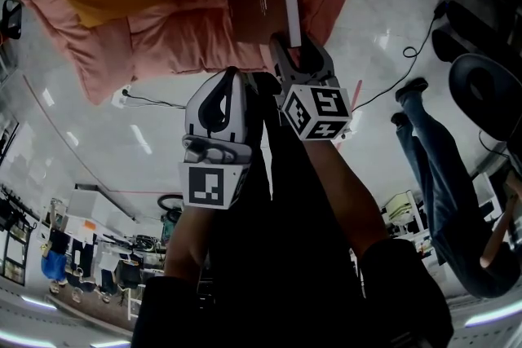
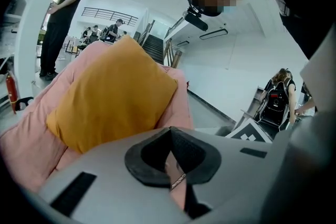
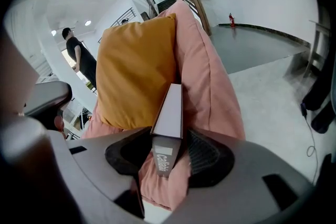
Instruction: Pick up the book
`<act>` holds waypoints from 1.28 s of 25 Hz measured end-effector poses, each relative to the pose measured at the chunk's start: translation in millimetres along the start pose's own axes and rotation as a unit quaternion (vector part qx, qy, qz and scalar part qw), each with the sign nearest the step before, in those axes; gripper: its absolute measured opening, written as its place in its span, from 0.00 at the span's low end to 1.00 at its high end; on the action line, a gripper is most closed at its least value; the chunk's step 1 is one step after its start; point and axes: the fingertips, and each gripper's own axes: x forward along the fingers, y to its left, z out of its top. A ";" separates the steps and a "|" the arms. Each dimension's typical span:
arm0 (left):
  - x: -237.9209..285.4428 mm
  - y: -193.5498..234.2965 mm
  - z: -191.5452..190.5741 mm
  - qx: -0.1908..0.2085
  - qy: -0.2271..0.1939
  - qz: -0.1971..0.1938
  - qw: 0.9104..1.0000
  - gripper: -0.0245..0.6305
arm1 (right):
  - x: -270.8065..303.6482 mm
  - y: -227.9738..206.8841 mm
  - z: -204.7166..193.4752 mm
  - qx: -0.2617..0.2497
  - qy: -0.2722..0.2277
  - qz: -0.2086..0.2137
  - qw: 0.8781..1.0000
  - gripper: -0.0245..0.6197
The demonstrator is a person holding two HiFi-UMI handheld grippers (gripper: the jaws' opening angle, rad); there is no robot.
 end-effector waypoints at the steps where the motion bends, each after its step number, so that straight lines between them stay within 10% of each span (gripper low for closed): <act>1: -0.5 0.3 -0.9 -0.001 0.001 0.000 1.000 0.05 | 1.0 0.7 0.1 0.000 0.000 0.000 1.000 0.36; 32: -62.5 10.0 34.3 0.009 -0.029 0.012 0.999 0.05 | -31.8 26.4 -2.5 0.003 0.004 -0.027 1.000 0.27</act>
